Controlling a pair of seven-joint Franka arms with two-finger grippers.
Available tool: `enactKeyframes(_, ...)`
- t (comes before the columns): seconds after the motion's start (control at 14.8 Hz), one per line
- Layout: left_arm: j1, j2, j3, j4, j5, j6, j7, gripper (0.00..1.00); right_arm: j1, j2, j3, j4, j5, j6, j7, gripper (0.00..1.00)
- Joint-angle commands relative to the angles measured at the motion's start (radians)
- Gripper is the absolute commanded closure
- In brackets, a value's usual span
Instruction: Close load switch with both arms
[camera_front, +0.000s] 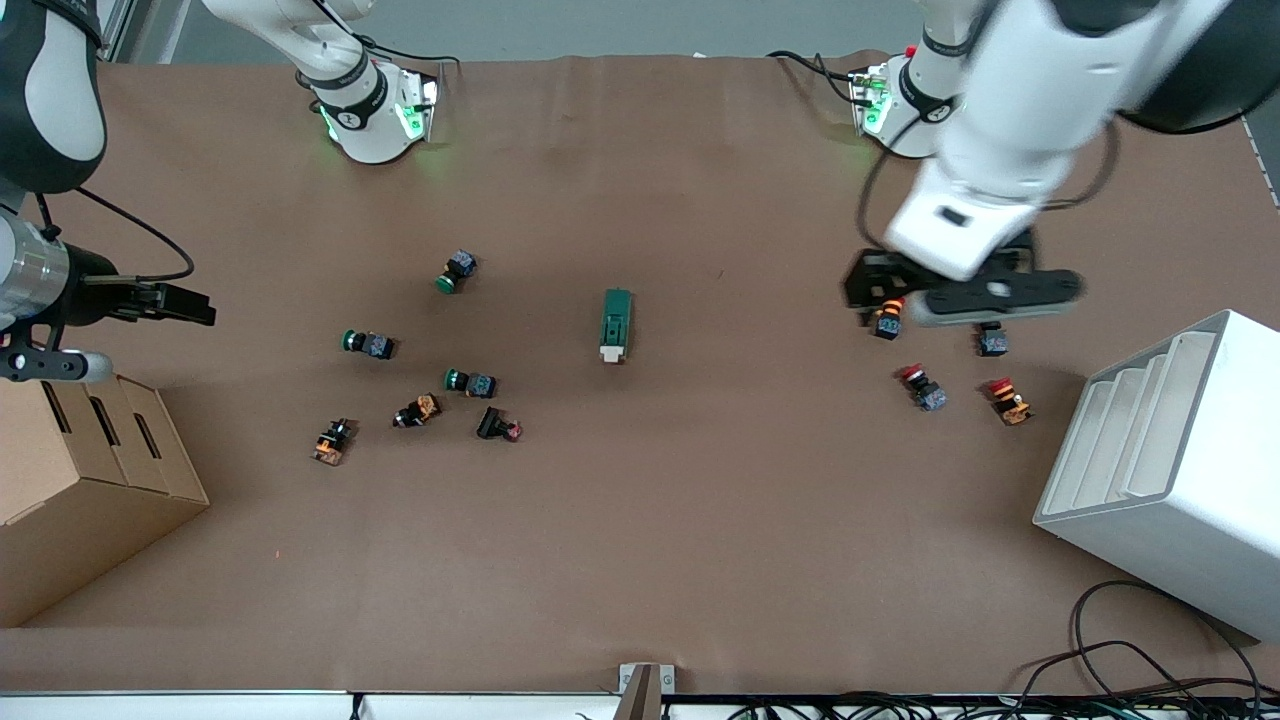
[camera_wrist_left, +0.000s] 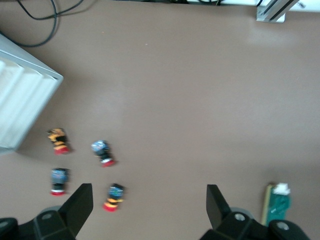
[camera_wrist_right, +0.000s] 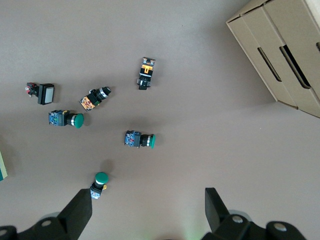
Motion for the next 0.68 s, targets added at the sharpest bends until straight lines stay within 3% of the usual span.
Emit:
enactKeyframes(0.0,-0.003,-0.081,0.124,-0.049,-0.068,-0.055,0.225,0.00,-0.022,-0.040,0.026,-0.036,-0.018,0.011,0.017,0.00)
enactKeyframes(0.27,0.000,-0.132,0.232,-0.058,-0.092,-0.146,0.402,0.00,-0.053,-0.050,0.049,-0.036,-0.018,0.007,0.016,0.00)
enactKeyframes(0.61,0.054,-0.215,0.269,-0.161,-0.144,-0.163,0.447,0.00,-0.088,-0.061,0.086,-0.036,-0.016,0.005,0.012,0.00)
